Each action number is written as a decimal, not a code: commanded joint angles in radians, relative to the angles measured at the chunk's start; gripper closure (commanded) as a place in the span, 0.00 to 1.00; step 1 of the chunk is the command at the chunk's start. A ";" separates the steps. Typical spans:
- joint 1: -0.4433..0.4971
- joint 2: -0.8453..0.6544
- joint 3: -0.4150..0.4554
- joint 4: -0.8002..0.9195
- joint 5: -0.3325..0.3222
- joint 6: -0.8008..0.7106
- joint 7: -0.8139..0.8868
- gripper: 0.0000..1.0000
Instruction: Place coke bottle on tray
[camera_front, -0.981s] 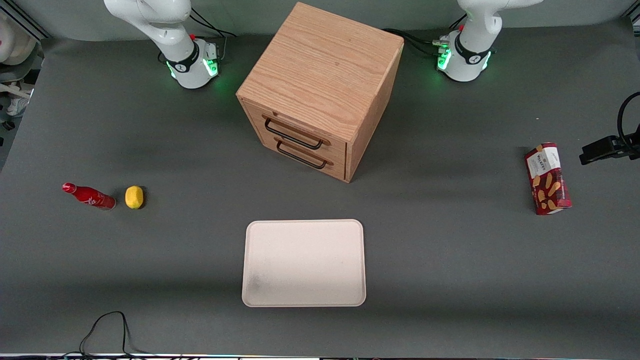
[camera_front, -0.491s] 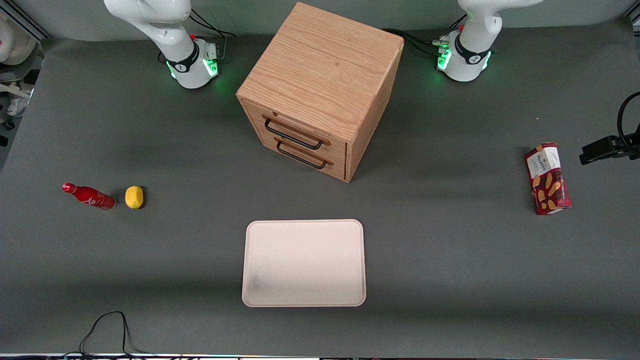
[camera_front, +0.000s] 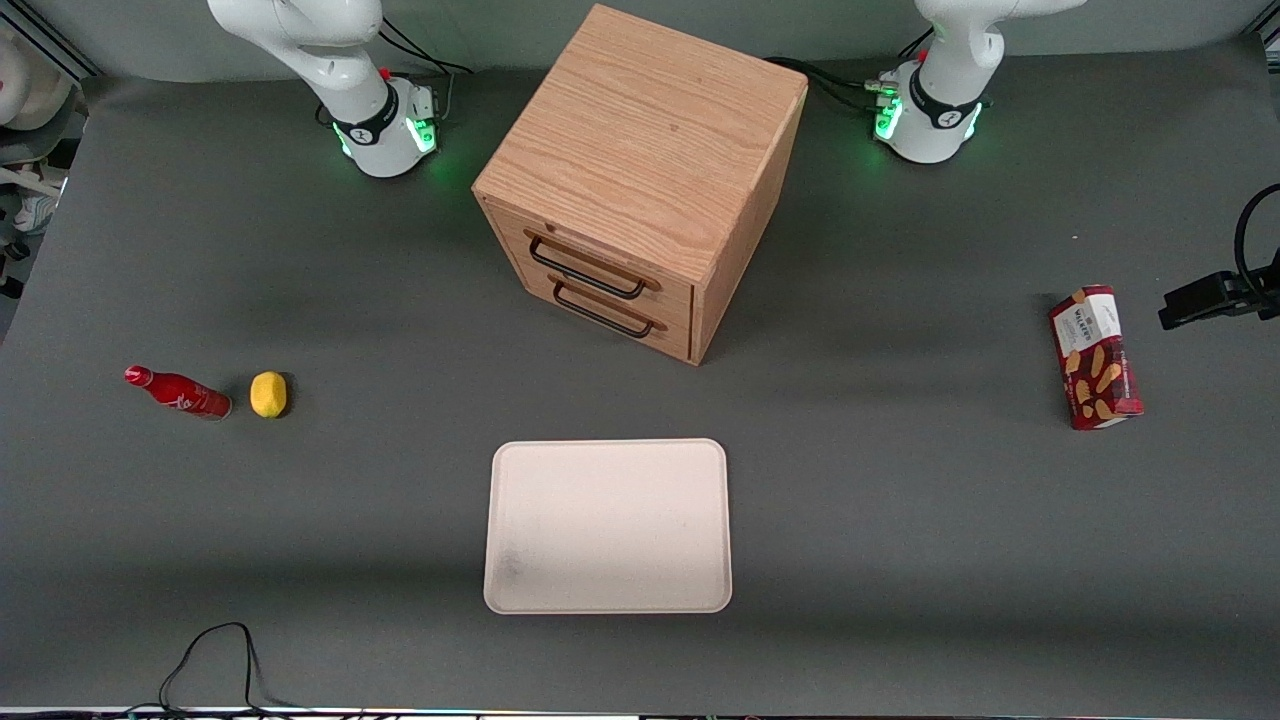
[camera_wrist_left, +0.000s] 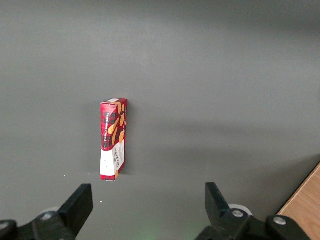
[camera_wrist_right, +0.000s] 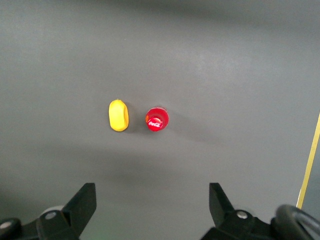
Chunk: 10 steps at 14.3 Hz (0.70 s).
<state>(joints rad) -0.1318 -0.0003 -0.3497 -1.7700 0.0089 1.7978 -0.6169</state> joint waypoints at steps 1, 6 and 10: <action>0.009 -0.012 -0.006 -0.054 0.003 0.057 -0.021 0.00; 0.012 0.003 -0.005 -0.123 0.029 0.153 -0.030 0.00; 0.012 0.040 -0.006 -0.173 0.080 0.239 -0.072 0.00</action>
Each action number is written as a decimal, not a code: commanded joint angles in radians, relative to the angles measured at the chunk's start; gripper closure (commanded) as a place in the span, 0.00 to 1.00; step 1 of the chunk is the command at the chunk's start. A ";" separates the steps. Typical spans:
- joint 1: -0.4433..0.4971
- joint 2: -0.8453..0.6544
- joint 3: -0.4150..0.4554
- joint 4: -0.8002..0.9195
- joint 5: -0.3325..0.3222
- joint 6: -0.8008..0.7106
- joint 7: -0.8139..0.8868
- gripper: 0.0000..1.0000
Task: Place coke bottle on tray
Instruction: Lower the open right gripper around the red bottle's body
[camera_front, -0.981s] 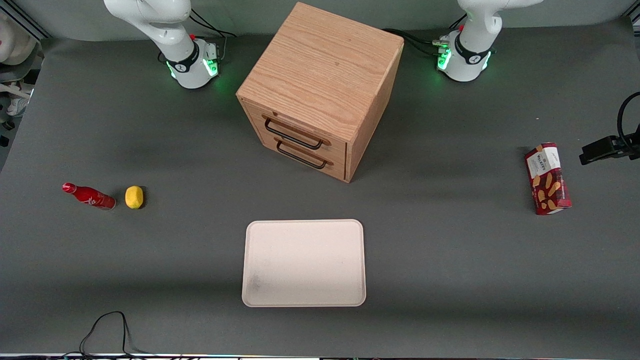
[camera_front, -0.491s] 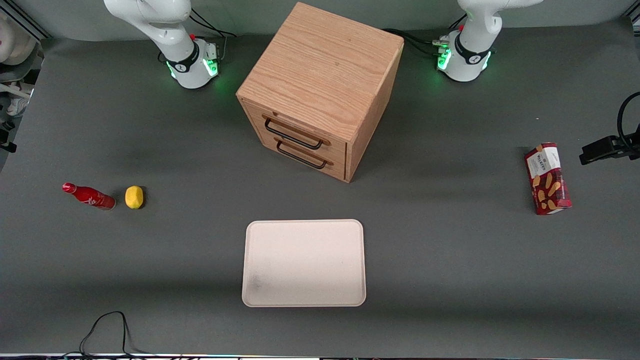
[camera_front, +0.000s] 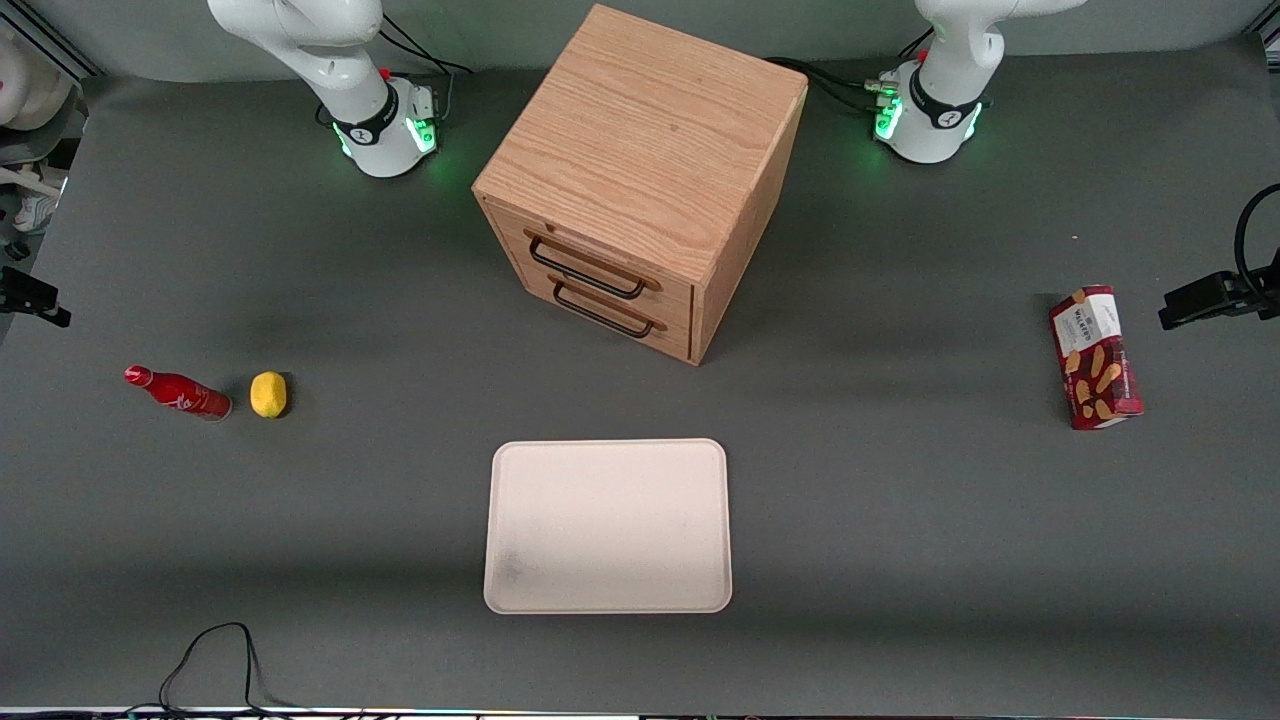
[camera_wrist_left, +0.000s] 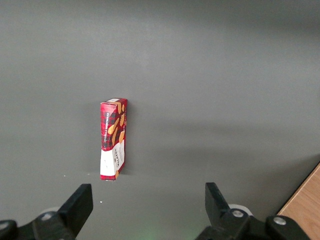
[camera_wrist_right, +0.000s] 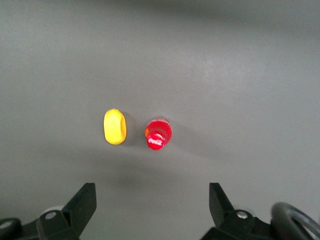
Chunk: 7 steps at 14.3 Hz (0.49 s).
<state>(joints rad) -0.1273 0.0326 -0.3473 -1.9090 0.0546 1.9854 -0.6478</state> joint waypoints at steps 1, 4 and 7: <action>0.008 0.009 -0.009 -0.053 0.034 0.078 -0.041 0.00; 0.009 0.027 -0.007 -0.097 0.043 0.148 -0.070 0.00; 0.015 0.058 -0.009 -0.128 0.105 0.210 -0.118 0.00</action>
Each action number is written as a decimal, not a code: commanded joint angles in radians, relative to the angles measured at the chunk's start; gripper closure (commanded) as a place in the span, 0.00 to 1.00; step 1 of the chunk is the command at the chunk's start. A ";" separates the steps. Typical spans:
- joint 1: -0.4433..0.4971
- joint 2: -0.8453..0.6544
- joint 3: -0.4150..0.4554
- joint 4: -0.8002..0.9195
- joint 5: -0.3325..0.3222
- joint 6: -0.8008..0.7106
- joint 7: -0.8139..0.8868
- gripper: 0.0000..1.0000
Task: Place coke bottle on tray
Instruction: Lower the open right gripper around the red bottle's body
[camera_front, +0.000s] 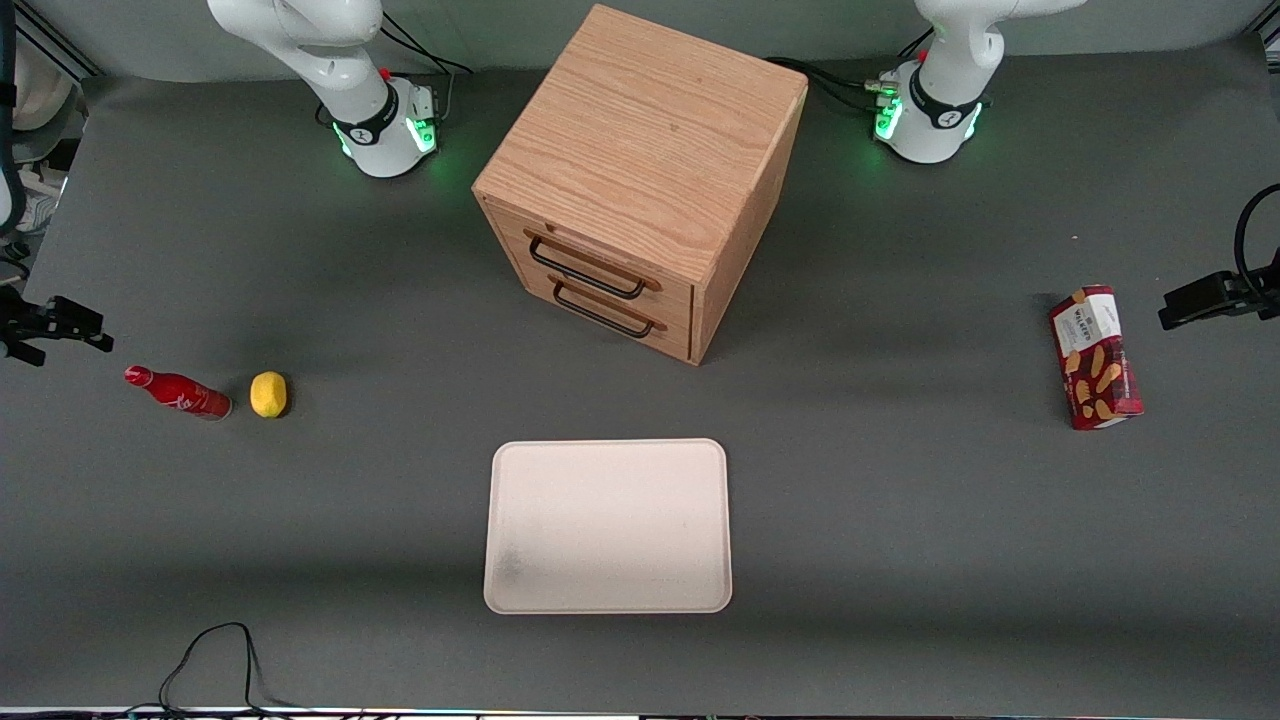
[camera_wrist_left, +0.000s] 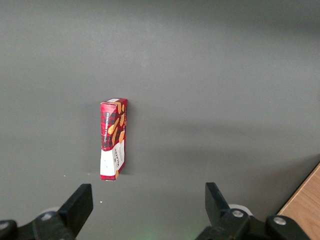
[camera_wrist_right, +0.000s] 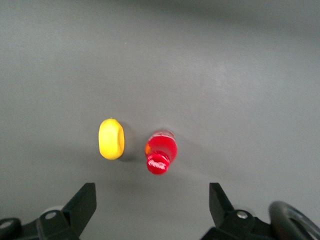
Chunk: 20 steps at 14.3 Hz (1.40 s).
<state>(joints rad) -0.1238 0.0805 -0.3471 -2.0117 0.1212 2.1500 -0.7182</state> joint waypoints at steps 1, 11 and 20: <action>0.012 0.024 -0.009 -0.032 0.040 0.062 -0.047 0.00; 0.012 0.120 -0.009 -0.102 0.143 0.224 -0.153 0.00; 0.013 0.142 -0.007 -0.119 0.144 0.272 -0.182 0.15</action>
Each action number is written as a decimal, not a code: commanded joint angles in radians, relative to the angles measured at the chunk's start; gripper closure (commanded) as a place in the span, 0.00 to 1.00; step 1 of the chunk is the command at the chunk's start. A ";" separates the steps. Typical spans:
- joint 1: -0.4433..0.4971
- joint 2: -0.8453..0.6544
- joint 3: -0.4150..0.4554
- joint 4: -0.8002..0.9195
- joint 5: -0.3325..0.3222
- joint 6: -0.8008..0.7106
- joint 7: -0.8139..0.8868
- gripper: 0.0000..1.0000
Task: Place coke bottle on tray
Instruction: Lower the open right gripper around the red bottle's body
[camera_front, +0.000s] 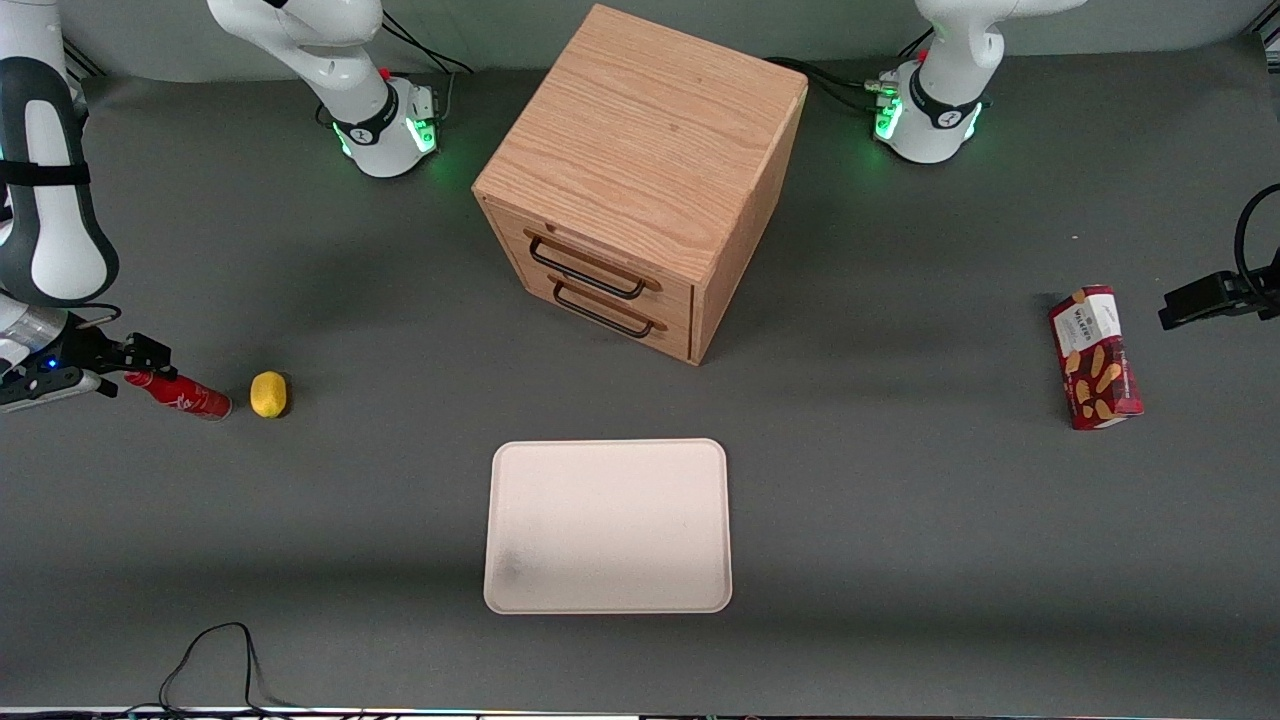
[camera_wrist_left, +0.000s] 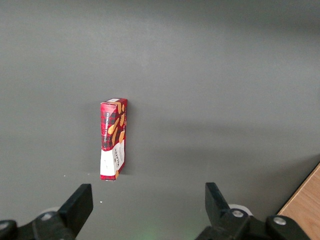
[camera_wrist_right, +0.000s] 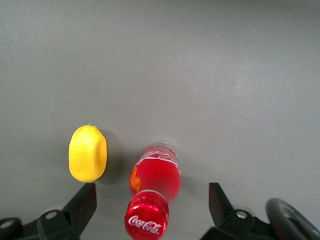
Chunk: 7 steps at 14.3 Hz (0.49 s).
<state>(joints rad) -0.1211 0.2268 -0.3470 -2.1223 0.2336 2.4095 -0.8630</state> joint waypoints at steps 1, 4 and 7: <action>0.012 -0.004 -0.006 -0.008 0.032 0.011 -0.036 0.28; 0.011 -0.004 -0.006 -0.008 0.032 0.007 -0.036 0.53; 0.012 -0.004 -0.006 -0.008 0.030 0.002 -0.037 0.69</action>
<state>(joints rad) -0.1196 0.2268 -0.3460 -2.1232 0.2337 2.4094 -0.8643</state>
